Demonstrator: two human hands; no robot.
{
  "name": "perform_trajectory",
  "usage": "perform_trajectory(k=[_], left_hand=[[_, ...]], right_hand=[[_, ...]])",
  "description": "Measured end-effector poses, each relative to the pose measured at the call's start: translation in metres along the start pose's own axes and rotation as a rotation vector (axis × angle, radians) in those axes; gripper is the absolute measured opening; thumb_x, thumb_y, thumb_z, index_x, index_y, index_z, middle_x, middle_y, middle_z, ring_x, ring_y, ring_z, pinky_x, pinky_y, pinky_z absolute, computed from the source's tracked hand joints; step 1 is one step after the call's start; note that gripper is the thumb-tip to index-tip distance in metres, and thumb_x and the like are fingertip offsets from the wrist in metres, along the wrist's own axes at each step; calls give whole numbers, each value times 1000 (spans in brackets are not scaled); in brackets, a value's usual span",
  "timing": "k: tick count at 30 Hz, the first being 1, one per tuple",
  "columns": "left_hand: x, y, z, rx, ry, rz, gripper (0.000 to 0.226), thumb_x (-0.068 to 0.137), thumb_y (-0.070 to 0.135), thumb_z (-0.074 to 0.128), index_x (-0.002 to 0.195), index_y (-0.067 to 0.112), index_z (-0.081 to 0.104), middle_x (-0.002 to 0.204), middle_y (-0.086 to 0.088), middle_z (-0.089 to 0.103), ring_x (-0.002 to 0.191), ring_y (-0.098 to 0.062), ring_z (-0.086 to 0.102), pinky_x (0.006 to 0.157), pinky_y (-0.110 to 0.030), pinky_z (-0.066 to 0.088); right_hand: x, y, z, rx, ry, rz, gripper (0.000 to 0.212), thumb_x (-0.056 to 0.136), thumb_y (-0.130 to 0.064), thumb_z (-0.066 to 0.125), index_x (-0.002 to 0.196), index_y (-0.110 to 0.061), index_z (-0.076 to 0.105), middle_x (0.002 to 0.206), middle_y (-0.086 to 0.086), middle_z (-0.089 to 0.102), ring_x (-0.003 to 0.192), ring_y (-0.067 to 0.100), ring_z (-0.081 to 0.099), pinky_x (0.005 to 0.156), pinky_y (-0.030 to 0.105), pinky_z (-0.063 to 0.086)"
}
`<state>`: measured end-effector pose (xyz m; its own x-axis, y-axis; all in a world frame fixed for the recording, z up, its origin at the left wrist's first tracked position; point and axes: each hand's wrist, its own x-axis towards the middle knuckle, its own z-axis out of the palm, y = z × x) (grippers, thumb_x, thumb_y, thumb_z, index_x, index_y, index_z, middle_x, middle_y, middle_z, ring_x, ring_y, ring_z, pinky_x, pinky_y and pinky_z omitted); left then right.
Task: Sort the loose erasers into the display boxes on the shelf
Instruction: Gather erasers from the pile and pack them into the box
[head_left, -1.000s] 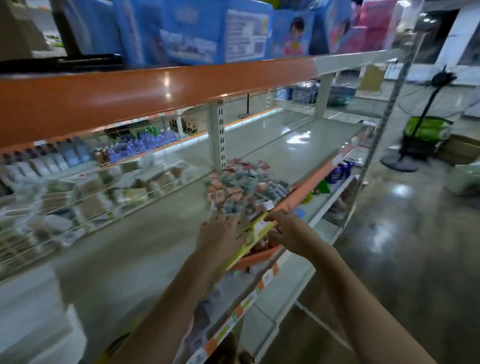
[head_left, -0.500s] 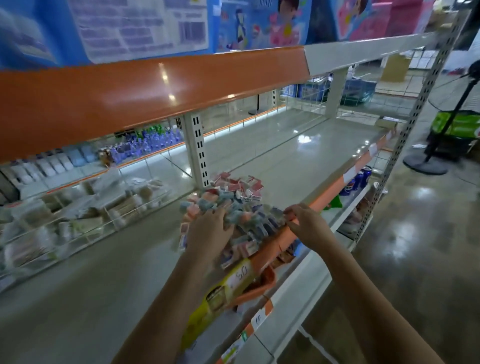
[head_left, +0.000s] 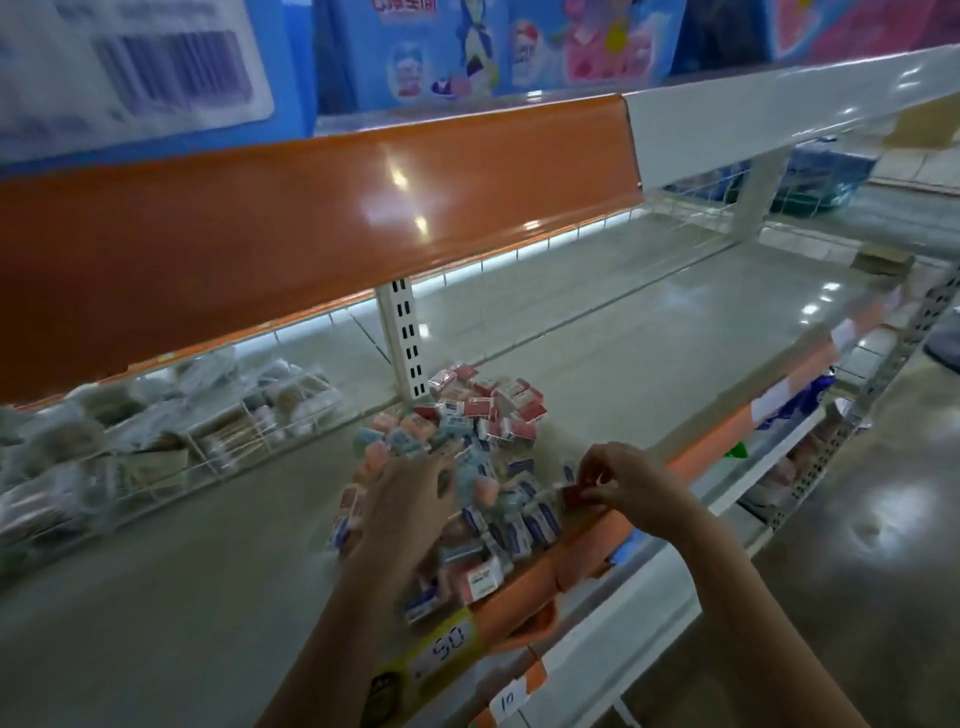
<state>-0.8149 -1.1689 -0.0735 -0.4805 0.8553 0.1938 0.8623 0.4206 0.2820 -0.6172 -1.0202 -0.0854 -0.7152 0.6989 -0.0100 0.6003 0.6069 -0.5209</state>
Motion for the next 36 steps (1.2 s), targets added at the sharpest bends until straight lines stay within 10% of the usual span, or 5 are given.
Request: perform_trajectory(k=[5,12,25,36], left_hand=[[-7,7,-14,-389,-5,-192,24,96,26,51,116,21,63,90,6,62,58,5,50,49,-7,39],[-31,23,-31,-897,101,-350,25,95,8,49,95,25,66,95,0,64,65,-1,63,55,-17,50],[-122,11,-64,-987,140,-540,23,93,9,54,111,24,58,98,-6,67,86,-11,63,77,-27,50],[-250,-49,-110,-949,385,-667,36,86,0,61,105,31,61,89,-3,64,84,-11,60,72,-23,51]], right_hand=[[8,-1,-10,351,97,-114,18,77,-18,75,77,-24,58,85,-5,56,75,9,61,69,18,50],[16,-30,-19,922,-140,-193,17,86,2,60,86,-14,67,100,7,66,84,20,69,71,26,57],[2,-103,18,917,-541,-323,34,76,-2,69,107,-15,63,100,7,67,95,23,67,83,35,56],[-58,-216,83,987,-750,-344,11,89,-10,55,91,-6,65,74,8,69,60,15,67,59,22,56]])
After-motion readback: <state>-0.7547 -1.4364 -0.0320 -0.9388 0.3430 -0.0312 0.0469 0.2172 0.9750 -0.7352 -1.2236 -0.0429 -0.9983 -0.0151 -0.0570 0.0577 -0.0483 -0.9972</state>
